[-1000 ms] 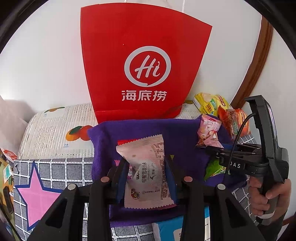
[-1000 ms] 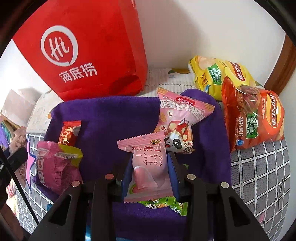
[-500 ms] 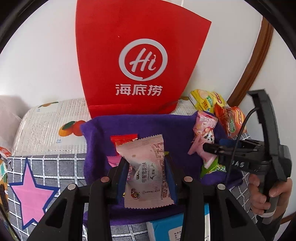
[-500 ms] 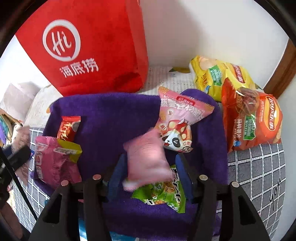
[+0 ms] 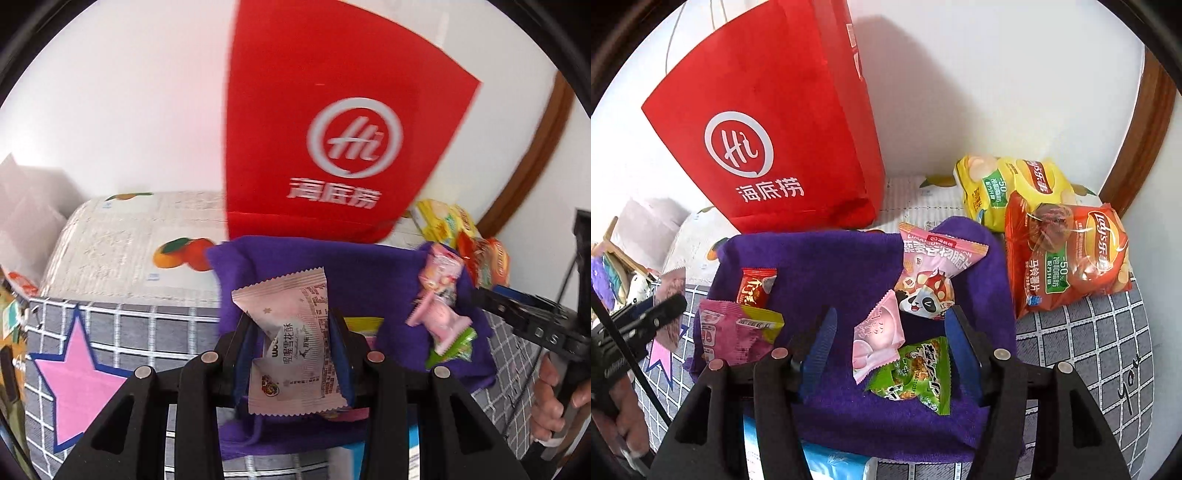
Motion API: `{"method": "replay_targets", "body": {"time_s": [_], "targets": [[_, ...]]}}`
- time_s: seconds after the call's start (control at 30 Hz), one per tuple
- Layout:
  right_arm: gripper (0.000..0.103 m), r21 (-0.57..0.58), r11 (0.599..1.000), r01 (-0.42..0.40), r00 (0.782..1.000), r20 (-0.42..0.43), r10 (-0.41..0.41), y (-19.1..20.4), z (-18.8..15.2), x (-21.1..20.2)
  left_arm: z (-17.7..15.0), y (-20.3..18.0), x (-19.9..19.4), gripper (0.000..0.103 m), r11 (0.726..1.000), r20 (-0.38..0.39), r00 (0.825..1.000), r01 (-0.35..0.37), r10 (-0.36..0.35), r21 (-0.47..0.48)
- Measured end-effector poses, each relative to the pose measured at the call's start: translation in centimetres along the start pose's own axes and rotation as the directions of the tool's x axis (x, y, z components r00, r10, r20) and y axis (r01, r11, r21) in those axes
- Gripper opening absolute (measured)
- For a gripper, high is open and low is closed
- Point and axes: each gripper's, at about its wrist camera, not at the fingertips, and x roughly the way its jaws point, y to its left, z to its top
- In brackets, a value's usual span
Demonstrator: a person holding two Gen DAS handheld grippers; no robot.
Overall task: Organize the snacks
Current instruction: 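Open the left gripper to drop the pink-and-white candy onto the cloth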
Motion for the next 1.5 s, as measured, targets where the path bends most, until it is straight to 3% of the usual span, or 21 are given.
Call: {"method": "replay_targets", "body": {"time_s": [0.1, 0.4, 0.53, 0.8, 1.13, 1.5], "targets": [[0.061, 0.001, 1.000, 0.008, 1.000, -0.003, -0.008, 0.1, 0.0, 0.1, 0.0, 0.6, 0.7, 0.036, 0.999, -0.019, 0.999, -0.042, 0.042, -0.009], [0.060, -0.003, 1.000, 0.007, 1.000, 0.002, -0.007, 0.3, 0.1, -0.3, -0.6, 0.2, 2.8, 0.036, 0.998, -0.087, 0.994, -0.067, 0.067, -0.003], [0.060, -0.004, 1.000, 0.006, 1.000, 0.008, -0.006, 0.5, 0.1, -0.6, -0.6, 0.3, 2.9, 0.036, 0.999, -0.081, 0.996, -0.043, 0.041, -0.022], [0.061, -0.018, 1.000, 0.010, 1.000, 0.002, -0.010, 0.9, 0.0, -0.5, -1.0, -1.0, 3.4, 0.037, 0.996, -0.096, 0.992, 0.079, -0.082, -0.037], [0.060, -0.017, 1.000, 0.011, 1.000, -0.001, -0.011, 0.7, 0.1, -0.4, 0.0, 0.8, 1.2, 0.036, 0.995, -0.017, 0.998, 0.062, -0.064, -0.073], [0.061, -0.033, 0.999, 0.012, 1.000, 0.000, -0.012, 1.0, 0.0, -0.5, -0.1, 0.5, 1.8, 0.036, 0.997, -0.045, 0.998, 0.045, -0.048, -0.060]]}}
